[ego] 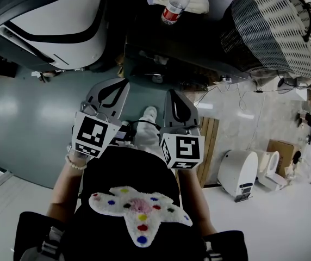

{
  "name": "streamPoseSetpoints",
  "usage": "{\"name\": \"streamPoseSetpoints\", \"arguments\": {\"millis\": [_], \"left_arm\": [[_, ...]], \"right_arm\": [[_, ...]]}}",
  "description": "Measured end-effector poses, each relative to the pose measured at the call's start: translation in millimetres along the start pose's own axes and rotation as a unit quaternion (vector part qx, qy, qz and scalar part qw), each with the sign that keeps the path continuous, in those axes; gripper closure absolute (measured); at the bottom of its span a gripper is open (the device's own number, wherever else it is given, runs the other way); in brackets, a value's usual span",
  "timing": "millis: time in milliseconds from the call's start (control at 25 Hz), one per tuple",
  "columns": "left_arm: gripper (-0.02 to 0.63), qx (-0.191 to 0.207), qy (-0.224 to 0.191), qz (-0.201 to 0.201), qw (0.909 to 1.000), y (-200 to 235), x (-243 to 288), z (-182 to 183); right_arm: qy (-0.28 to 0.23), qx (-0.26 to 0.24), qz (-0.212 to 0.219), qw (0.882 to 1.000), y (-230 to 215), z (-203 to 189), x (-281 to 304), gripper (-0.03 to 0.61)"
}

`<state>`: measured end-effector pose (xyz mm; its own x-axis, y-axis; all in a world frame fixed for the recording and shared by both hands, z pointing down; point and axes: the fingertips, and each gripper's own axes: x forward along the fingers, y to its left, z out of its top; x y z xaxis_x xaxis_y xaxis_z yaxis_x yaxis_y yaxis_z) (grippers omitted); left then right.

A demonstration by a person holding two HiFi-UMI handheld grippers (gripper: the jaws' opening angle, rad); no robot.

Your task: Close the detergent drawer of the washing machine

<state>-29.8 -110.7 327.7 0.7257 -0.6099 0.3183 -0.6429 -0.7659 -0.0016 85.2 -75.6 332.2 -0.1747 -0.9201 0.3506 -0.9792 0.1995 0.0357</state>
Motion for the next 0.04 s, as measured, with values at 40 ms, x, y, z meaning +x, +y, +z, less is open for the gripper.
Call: {"name": "streamPoseSetpoints", "arguments": {"millis": [40], "left_arm": [[0.603, 0.000, 0.000, 0.000, 1.0000, -0.2, 0.2, 0.2]], "right_arm": [[0.000, 0.000, 0.001, 1.000, 0.7, 0.2, 0.1, 0.575]]}}
